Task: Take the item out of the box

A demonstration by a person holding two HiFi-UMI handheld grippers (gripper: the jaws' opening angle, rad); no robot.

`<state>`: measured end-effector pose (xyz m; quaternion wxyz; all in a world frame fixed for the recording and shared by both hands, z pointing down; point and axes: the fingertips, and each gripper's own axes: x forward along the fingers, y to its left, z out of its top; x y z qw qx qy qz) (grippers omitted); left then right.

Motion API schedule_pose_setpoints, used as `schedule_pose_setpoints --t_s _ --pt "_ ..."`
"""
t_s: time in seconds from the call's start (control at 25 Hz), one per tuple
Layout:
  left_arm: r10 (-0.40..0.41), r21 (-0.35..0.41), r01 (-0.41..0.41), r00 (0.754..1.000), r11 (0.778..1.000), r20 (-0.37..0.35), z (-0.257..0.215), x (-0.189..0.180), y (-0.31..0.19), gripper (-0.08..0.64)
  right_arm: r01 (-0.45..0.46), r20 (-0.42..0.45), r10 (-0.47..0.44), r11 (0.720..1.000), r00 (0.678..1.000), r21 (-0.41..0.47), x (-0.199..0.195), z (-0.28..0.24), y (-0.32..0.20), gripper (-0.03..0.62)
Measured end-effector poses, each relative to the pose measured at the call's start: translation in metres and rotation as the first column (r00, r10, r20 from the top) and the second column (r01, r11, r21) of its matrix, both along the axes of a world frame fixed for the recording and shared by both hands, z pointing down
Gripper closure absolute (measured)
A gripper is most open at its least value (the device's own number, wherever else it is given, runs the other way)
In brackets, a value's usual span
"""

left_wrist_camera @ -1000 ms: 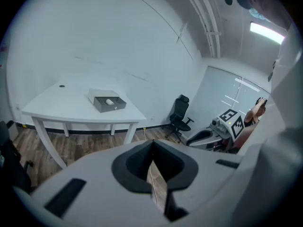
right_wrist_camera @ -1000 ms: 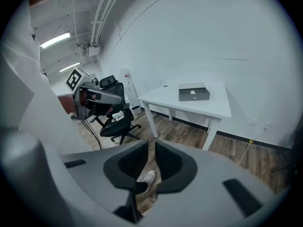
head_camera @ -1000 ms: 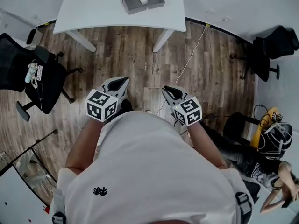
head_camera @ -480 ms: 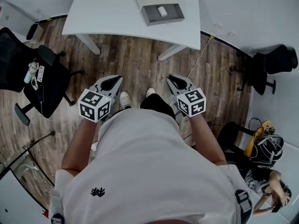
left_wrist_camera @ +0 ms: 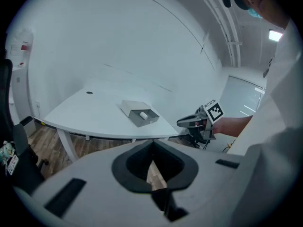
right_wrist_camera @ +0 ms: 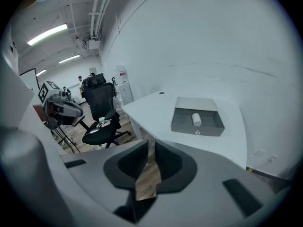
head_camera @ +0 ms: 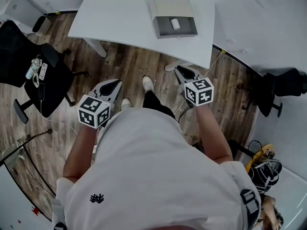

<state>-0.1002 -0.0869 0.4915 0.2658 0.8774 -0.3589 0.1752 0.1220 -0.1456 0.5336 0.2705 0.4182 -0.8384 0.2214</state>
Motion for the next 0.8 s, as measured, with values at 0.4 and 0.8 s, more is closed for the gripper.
schedule_pose_setpoints --t_s 0.4,0.8 --pt "-0.112 0.01 0.112 0.993 0.994 0.029 -0.009 0.023 -0.063 0.554 0.063 -0.032 -0.063 0.998 0.997 -0.01 0.029 0.019 -0.138 0.526" --pt "-0.231 0.003 0.231 0.971 0.973 0.065 -0.011 0.027 -0.102 0.554 0.094 -0.073 -0.101 0.991 0.992 -0.092 0.039 0.067 -0.234 0.461"
